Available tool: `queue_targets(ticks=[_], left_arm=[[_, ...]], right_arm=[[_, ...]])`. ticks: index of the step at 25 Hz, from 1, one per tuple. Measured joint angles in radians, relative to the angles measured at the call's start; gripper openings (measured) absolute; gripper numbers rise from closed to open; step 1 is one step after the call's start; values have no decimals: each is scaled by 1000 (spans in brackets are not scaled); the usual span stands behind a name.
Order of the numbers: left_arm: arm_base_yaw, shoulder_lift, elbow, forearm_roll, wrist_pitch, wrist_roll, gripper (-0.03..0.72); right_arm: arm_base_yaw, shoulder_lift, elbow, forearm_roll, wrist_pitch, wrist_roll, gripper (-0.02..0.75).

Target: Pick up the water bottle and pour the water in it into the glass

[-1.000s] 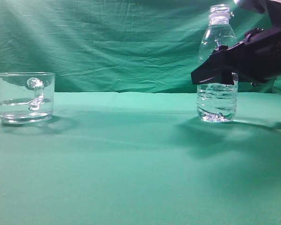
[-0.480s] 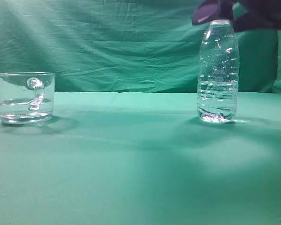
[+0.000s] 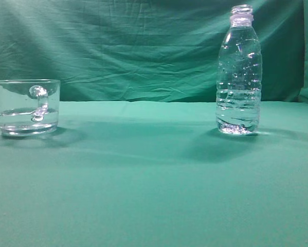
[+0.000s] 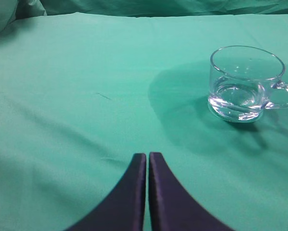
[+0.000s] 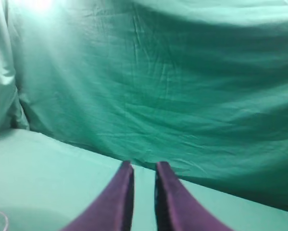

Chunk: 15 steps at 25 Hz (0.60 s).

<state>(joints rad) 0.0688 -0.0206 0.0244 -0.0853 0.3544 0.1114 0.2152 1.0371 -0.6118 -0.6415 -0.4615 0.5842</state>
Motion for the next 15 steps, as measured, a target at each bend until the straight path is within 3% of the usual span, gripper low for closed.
queue_targets(ticks=[3, 8, 15], left_arm=[[0, 0, 0, 0, 0, 0, 0], [0, 0, 0, 0, 0, 0, 0], [0, 0, 0, 0, 0, 0, 0]], right_arm=[[0, -123, 2, -156, 24, 186, 0], [0, -309, 2, -410, -30, 454, 0], [0, -486, 2, -538, -58, 519, 0]])
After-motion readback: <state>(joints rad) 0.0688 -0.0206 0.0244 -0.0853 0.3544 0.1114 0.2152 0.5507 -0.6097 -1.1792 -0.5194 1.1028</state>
